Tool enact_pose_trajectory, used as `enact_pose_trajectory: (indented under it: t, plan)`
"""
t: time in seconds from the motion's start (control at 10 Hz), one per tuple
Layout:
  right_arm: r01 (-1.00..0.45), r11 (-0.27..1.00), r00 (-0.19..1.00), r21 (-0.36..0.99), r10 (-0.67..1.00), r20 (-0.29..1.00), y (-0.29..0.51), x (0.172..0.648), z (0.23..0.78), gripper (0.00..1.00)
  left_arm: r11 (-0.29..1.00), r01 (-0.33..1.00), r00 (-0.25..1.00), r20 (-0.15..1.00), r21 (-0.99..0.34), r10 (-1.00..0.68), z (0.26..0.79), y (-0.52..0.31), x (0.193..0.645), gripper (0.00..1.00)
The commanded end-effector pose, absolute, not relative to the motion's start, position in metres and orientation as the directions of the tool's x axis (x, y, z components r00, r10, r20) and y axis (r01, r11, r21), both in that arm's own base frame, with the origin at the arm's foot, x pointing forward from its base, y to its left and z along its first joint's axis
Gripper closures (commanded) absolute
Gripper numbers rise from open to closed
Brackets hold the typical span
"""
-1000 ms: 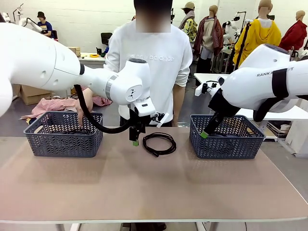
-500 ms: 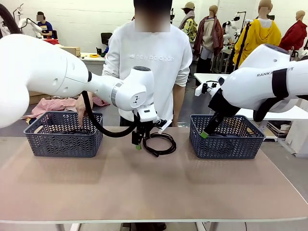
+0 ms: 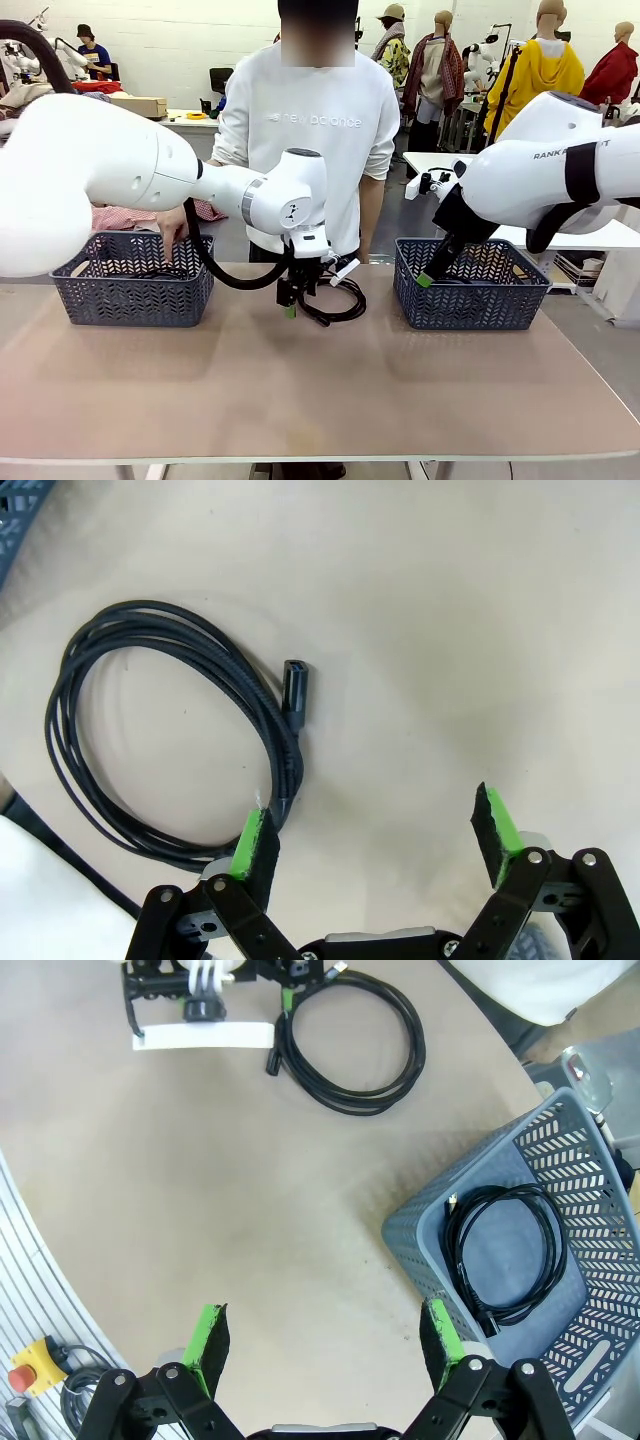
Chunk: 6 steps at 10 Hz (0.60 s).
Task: Organize the cables according to human instructions.
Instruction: Pick up a bundle of cables and place it in the basket indicated by the human.
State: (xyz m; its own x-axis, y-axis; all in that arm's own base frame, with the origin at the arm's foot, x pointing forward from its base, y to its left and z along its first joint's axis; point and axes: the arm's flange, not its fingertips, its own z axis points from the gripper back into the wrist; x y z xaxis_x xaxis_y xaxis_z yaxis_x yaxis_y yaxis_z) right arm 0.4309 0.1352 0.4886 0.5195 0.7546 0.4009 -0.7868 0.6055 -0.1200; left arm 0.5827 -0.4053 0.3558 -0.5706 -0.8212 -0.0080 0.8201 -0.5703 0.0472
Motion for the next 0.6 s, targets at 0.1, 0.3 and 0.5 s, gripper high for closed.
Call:
enact_pose_trajectory:
  t: [0.1,0.3,0.5]
  plan:
    - [-0.778,0.615,0.529,-0.130,0.752,0.393,0.134,0.432,0.490,0.00,-0.577,0.816,-0.576,-0.038,0.032,-0.817,0.350,-0.415,0.601,0.00]
    - [-0.778,0.615,0.529,-0.130,0.752,0.393,0.134,0.432,0.490,0.00,-0.572,0.820,-0.571,-0.041,0.016,-0.820,0.344,-0.416,0.606,0.00]
    - [-0.778,0.615,0.529,-0.130,0.752,0.393,0.134,0.432,0.490,0.00,-0.560,0.828,-0.559,-0.028,0.031,-0.829,0.338,-0.416,0.612,0.00]
